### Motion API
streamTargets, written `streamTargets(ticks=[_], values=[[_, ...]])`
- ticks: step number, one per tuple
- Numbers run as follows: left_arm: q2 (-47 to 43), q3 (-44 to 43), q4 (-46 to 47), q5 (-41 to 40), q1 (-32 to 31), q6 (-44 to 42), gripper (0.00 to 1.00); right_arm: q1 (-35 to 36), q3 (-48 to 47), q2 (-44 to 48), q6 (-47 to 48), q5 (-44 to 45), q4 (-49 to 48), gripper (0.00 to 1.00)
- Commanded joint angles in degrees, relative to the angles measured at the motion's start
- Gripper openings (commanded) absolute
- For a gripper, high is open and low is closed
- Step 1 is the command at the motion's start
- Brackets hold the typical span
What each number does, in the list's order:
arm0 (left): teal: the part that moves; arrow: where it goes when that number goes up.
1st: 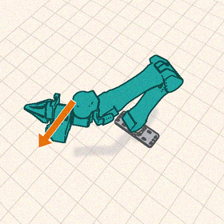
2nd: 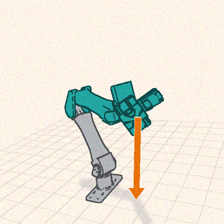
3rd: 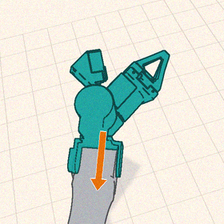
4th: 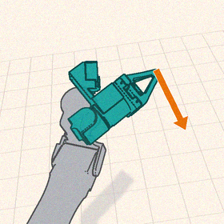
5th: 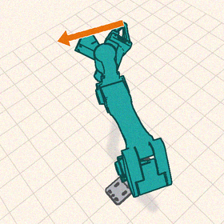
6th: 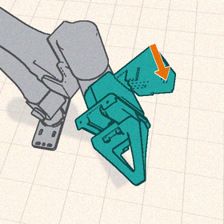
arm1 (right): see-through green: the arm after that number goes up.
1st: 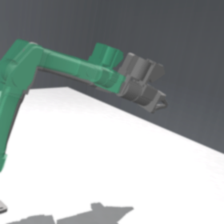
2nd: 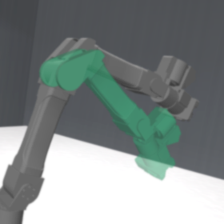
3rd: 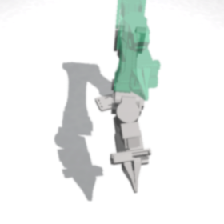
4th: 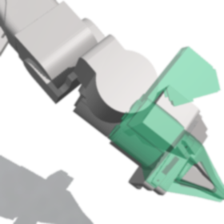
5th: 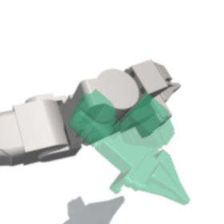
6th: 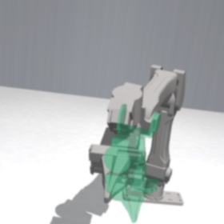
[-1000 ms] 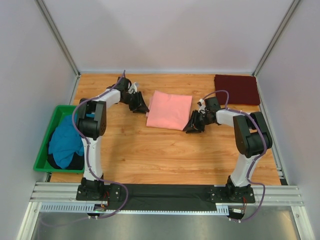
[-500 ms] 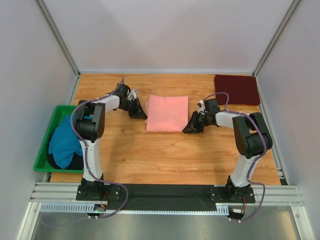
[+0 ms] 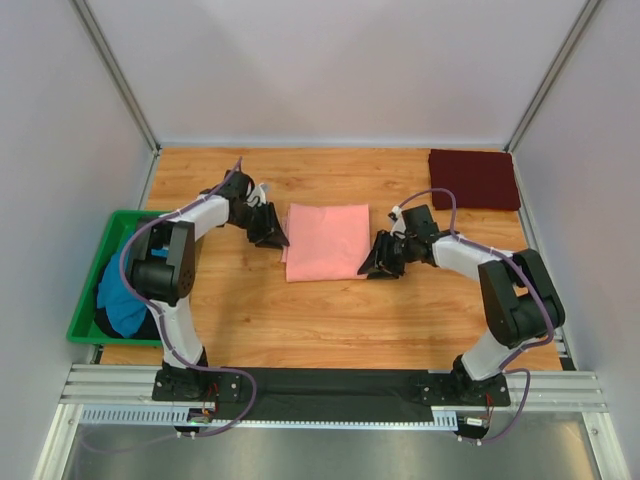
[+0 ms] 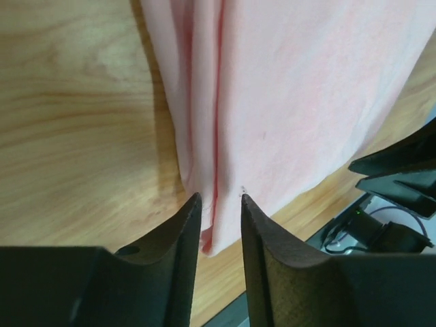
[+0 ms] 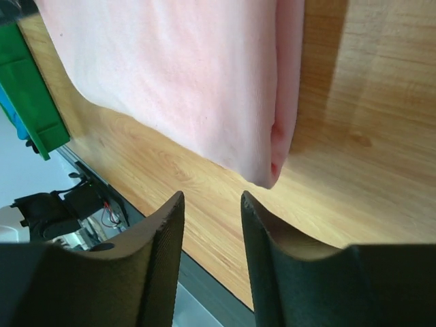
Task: Fold and stack the t-shirts
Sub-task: Fold the tshirt
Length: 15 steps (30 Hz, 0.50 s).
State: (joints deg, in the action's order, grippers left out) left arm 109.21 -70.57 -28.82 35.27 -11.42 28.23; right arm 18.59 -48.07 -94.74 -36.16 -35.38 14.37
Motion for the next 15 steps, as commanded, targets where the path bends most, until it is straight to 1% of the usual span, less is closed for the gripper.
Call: streamTargets(ticks=[1,3,4,5,6,9,10,12,14,15], values=[[-0.15,-7.88,-2.11,-1.61,1.57,-5.46,0.39,-0.48,-4.03,2.98,6.36,3.64,5.56,0.41],[3.27,-12.64,-4.13,-0.47,2.36,-8.01,0.41,-1.44,-7.36,1.85,8.55,4.61,7.33,0.46],[4.51,-17.45,-4.84,-0.37,2.45,-8.88,0.42,-1.8,-8.17,1.32,10.04,4.87,7.6,0.48],[5.74,-19.59,-5.63,-0.11,2.46,-9.85,0.43,-2.15,-9.05,0.53,10.75,4.79,7.51,0.49],[8.36,-23.79,-5.98,0.41,2.46,-11.08,0.43,-3.28,-11.32,-1.22,11.46,4.35,7.51,0.51],[13.81,-29.44,-7.65,0.86,2.46,-12.58,0.45,-5.13,-15.81,-6.05,14.97,3.39,8.13,0.53],[15.06,-32.41,-7.66,1.12,2.46,-12.67,0.45,-5.58,-19.04,-7.2,16.02,3.12,8.56,0.53],[18.65,-37.07,-7.66,2.34,2.54,-13.19,0.46,-6.8,-21.96,-9.49,18.84,2.68,8.66,0.53],[21.21,-40.07,-7.48,4.27,2.54,-13.9,0.46,-7.69,-25.92,-13.0,20.51,2.24,7.96,0.52],[23.83,-43.05,-7.39,6.81,2.54,-14.16,0.47,-8.65,-27.32,-14.32,21.82,1.46,7.08,0.52]])
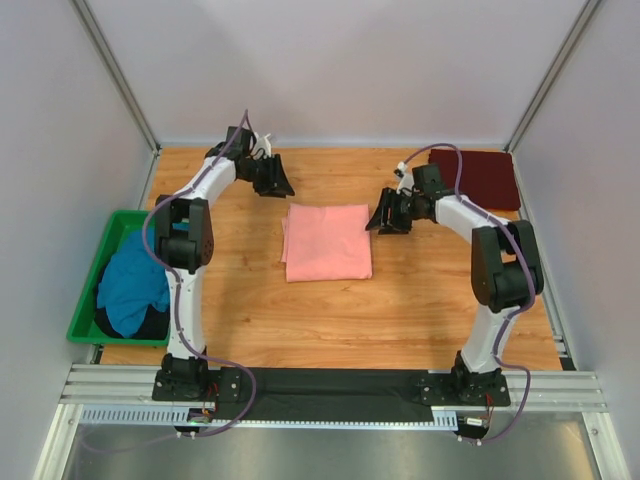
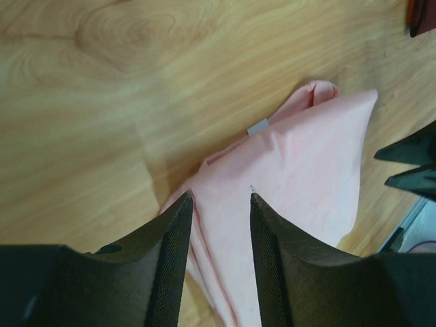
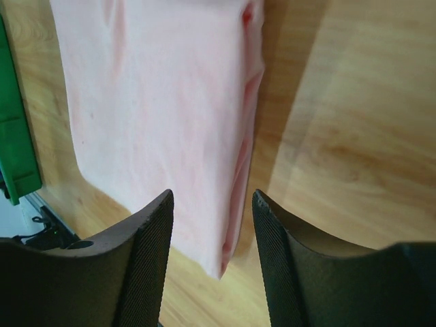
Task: Fold and stack the t-shirts
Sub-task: Fold the tshirt
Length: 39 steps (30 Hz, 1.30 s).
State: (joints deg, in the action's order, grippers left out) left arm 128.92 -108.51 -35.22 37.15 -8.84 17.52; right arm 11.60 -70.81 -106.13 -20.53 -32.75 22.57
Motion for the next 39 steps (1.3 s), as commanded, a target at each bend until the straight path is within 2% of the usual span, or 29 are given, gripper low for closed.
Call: streamTargets(ticks=[1,5,12,20,29,39], values=[[5.36,-6.7,-1.08,6.08,-0.04,-4.06,0.47,-2.1,-6.95,-5.9,6.82,-1.96,-1.56,0.51],[9.33,-11.9,-1.69,9.0,-0.04,-5.21,0.47,-4.47,-11.79,-11.89,7.61,-8.81,-5.07,0.5],[9.77,-10.67,-0.54,13.29,-0.04,-8.37,0.48,-4.56,-18.22,-19.03,7.36,-15.4,-8.84,0.5],[10.38,-9.7,-2.57,17.08,-0.04,-11.45,0.49,-4.56,-22.0,-22.63,5.24,-16.99,-12.37,0.51],[11.96,-12.16,-6.96,14.89,-0.04,-16.72,0.49,-3.69,-25.34,-25.79,3.92,-17.26,-12.28,0.48],[12.85,-13.75,-8.72,12.08,0.49,-16.99,0.5,-3.42,-26.14,-26.59,3.31,-17.43,-12.11,0.46]])
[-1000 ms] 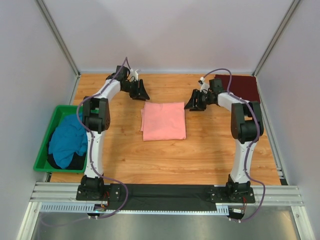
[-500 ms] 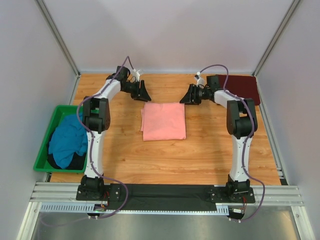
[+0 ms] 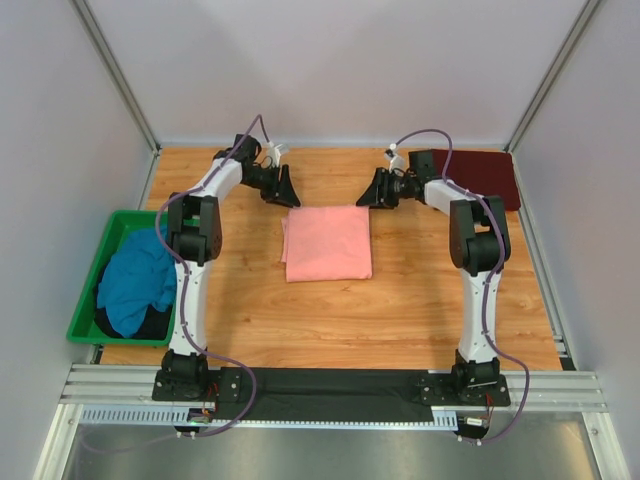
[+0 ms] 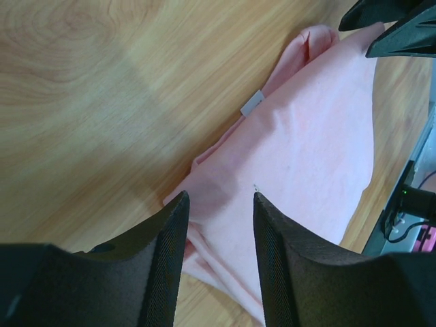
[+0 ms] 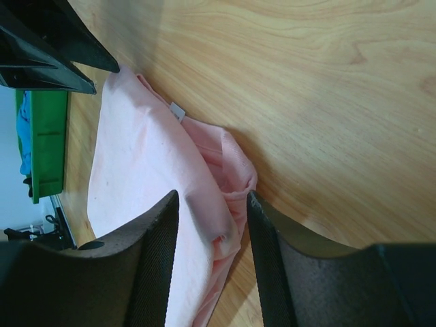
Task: Fold and stack the t-shirts
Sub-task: Fold the tshirt
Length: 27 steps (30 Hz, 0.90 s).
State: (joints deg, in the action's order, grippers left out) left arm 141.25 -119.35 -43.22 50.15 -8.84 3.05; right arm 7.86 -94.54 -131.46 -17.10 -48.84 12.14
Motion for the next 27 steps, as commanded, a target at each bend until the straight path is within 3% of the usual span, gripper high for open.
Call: streamTargets(ticks=[1,13,27], values=[[0.34,-2.82,-0.29,-1.37,0.84,-2.43,0.5,0.32,-2.4,-1.08,0.05,-1.35,-1.6,0.46],[-0.1,-2.29,-1.87,-2.78,1.72,-2.96,0.51,0.32,-2.14,-1.35,-0.04,-1.26,-0.8,0.45],[2.1,-4.05,-0.37,1.27,1.46,-0.68,0.51,0.4,-2.23,-1.43,-0.56,-1.7,-0.89,0.45]])
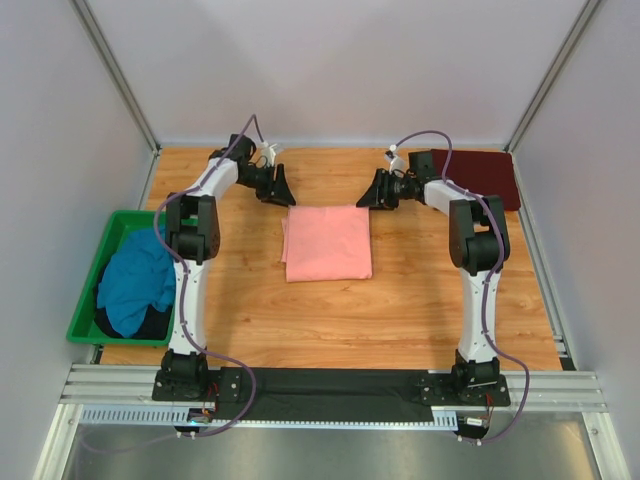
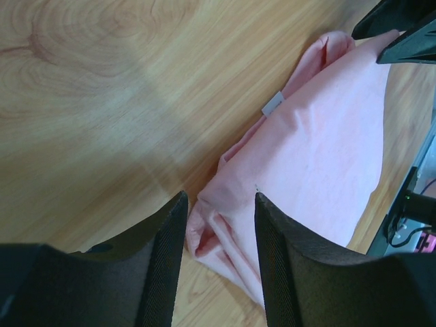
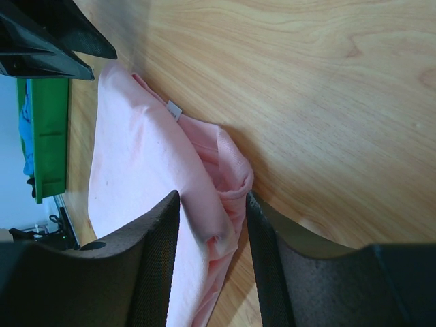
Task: Fold and stack the t-shirts
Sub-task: Fold the tshirt
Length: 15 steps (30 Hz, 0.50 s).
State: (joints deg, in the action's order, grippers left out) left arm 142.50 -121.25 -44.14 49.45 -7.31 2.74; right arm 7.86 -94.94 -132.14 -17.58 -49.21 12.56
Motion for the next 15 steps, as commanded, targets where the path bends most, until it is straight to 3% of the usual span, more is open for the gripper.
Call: streamTargets(ticks=[1,15], values=[[0.94,-2.58,0.37,1.88,-0.07,-0.37,0.51,0.32,-1.74,-0.75,0.0,-1.33,-1.22,0.45],[1.91,-3.2,-0.25,2.4,-0.86,0.86,0.52,0.4,-2.44,-1.55,-1.05,-2.12,-2.1,0.45]])
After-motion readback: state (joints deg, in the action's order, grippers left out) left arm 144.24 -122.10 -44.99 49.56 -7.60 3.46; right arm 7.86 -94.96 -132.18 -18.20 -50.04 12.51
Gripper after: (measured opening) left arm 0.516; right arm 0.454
